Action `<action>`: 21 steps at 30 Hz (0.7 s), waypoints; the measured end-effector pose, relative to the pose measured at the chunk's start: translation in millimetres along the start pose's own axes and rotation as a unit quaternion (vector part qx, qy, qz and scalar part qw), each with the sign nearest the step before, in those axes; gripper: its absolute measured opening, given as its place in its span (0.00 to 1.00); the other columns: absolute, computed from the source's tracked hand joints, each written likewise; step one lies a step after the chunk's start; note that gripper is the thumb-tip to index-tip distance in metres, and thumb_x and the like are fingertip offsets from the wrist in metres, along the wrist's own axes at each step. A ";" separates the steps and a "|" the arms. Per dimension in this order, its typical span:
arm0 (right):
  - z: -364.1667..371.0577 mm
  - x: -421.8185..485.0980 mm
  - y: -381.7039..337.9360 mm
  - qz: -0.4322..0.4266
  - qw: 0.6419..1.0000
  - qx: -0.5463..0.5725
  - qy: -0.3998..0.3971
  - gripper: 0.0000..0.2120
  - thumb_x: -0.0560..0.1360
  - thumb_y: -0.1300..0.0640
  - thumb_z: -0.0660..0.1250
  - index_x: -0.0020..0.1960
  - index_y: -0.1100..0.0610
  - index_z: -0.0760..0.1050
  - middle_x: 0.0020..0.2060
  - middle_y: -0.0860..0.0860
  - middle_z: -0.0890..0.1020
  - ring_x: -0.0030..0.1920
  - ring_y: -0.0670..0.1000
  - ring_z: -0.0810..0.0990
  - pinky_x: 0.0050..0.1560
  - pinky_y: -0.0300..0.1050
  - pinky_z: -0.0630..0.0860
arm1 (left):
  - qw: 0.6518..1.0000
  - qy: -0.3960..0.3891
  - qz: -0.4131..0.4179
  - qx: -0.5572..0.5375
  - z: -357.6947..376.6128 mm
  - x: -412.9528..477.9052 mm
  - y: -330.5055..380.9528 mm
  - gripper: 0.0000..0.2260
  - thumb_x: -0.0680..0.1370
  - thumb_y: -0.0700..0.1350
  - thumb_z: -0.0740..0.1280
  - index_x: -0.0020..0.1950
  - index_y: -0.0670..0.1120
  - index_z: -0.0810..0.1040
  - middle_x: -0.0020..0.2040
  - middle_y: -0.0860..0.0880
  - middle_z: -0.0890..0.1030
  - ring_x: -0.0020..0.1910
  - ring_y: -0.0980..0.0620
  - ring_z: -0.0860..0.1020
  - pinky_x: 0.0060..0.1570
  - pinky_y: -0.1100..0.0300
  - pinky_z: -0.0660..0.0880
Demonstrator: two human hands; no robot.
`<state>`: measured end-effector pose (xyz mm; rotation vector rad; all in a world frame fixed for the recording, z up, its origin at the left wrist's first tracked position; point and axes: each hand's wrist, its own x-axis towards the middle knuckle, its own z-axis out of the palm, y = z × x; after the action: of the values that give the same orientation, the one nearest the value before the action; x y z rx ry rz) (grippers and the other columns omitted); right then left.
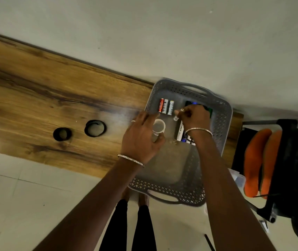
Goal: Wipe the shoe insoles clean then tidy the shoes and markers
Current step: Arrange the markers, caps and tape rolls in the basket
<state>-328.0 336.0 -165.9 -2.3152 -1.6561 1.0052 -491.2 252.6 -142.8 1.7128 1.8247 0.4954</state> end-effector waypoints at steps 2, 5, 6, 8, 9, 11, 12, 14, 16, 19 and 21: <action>7.6 12.1 -3.5 0.020 0.999 -0.025 -0.014 0.15 0.73 0.49 0.75 0.48 0.62 0.83 0.45 0.61 0.84 0.49 0.59 0.82 0.44 0.44 0.72 | 0.998 -0.049 -0.008 0.027 6.8 7.9 7.5 0.24 0.71 0.47 0.71 0.66 0.44 0.75 0.60 0.42 0.76 0.53 0.40 0.79 0.48 0.51 0.76; 13.5 22.4 -10.6 0.026 0.998 -0.060 -0.015 0.17 0.72 0.48 0.76 0.50 0.62 0.83 0.47 0.61 0.84 0.52 0.60 0.82 0.48 0.48 0.76 | 0.992 -0.105 -0.021 0.073 15.7 17.4 13.7 0.24 0.74 0.48 0.69 0.69 0.44 0.71 0.64 0.43 0.73 0.58 0.41 0.77 0.53 0.50 0.76; 13.4 24.2 -12.5 0.025 0.998 -0.063 -0.015 0.16 0.72 0.49 0.76 0.51 0.62 0.83 0.48 0.61 0.85 0.53 0.60 0.82 0.49 0.49 0.77 | 0.989 -0.113 -0.026 0.089 17.6 20.0 15.0 0.24 0.75 0.49 0.69 0.69 0.44 0.71 0.65 0.43 0.72 0.59 0.41 0.77 0.54 0.50 0.76; 11.2 25.5 -15.5 0.023 0.998 -0.056 -0.003 0.14 0.73 0.52 0.75 0.54 0.60 0.83 0.50 0.59 0.85 0.54 0.58 0.82 0.53 0.48 0.77 | 0.986 -0.117 -0.040 0.114 19.9 25.0 16.2 0.23 0.76 0.49 0.68 0.69 0.44 0.71 0.66 0.43 0.72 0.60 0.42 0.77 0.54 0.51 0.76; 10.3 25.2 -16.4 0.022 0.999 -0.048 0.005 0.14 0.73 0.53 0.75 0.55 0.60 0.83 0.52 0.59 0.85 0.55 0.58 0.82 0.55 0.48 0.76 | 0.984 -0.118 -0.049 0.120 21.1 27.1 16.4 0.22 0.77 0.49 0.68 0.69 0.44 0.71 0.66 0.43 0.72 0.60 0.42 0.77 0.54 0.52 0.75; 10.3 23.8 -16.1 0.020 0.999 -0.029 0.016 0.13 0.73 0.55 0.75 0.56 0.58 0.83 0.53 0.58 0.84 0.56 0.57 0.82 0.58 0.48 0.76 | 0.983 -0.121 -0.063 0.124 23.6 29.5 17.1 0.20 0.77 0.48 0.68 0.67 0.44 0.71 0.66 0.43 0.71 0.59 0.42 0.78 0.53 0.52 0.75; 11.9 23.5 -15.4 0.022 0.999 -0.023 0.018 0.12 0.74 0.55 0.74 0.56 0.58 0.83 0.54 0.58 0.84 0.57 0.57 0.81 0.58 0.48 0.76 | 0.982 -0.122 -0.068 0.125 24.9 30.5 18.0 0.19 0.77 0.48 0.68 0.66 0.44 0.71 0.66 0.42 0.71 0.58 0.42 0.78 0.53 0.52 0.75; 8.0 21.3 -9.3 0.030 0.999 -0.012 0.021 0.11 0.74 0.56 0.73 0.56 0.56 0.82 0.54 0.58 0.84 0.57 0.58 0.81 0.58 0.46 0.74 | 0.981 -0.123 -0.075 0.127 28.5 29.2 27.5 0.19 0.77 0.47 0.68 0.66 0.43 0.72 0.67 0.42 0.71 0.58 0.41 0.78 0.53 0.52 0.75; 8.4 18.9 -7.9 0.032 0.999 0.010 0.022 0.13 0.74 0.56 0.74 0.57 0.56 0.81 0.54 0.57 0.84 0.56 0.56 0.81 0.55 0.43 0.74 | 0.982 -0.121 -0.083 0.123 31.4 28.9 28.7 0.19 0.77 0.47 0.68 0.66 0.43 0.72 0.66 0.42 0.71 0.58 0.41 0.78 0.53 0.53 0.75; 10.8 14.9 -8.1 0.023 0.999 0.030 0.009 0.17 0.72 0.57 0.76 0.59 0.57 0.79 0.54 0.56 0.84 0.55 0.55 0.82 0.54 0.42 0.74 | 0.983 -0.109 -0.097 0.107 34.6 29.5 25.9 0.20 0.77 0.46 0.69 0.67 0.44 0.72 0.66 0.43 0.71 0.58 0.41 0.79 0.53 0.52 0.76; 13.4 13.7 -8.4 0.020 0.999 0.037 0.004 0.20 0.70 0.58 0.78 0.60 0.58 0.78 0.53 0.56 0.84 0.55 0.55 0.82 0.55 0.43 0.74 | 0.985 -0.104 -0.096 0.100 35.7 29.6 25.2 0.21 0.76 0.46 0.69 0.68 0.45 0.71 0.67 0.43 0.71 0.58 0.41 0.79 0.53 0.52 0.76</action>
<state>-339.9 347.7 -178.5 -2.3100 -1.5502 1.0446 -449.1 280.3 -158.9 1.6241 1.9105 0.0508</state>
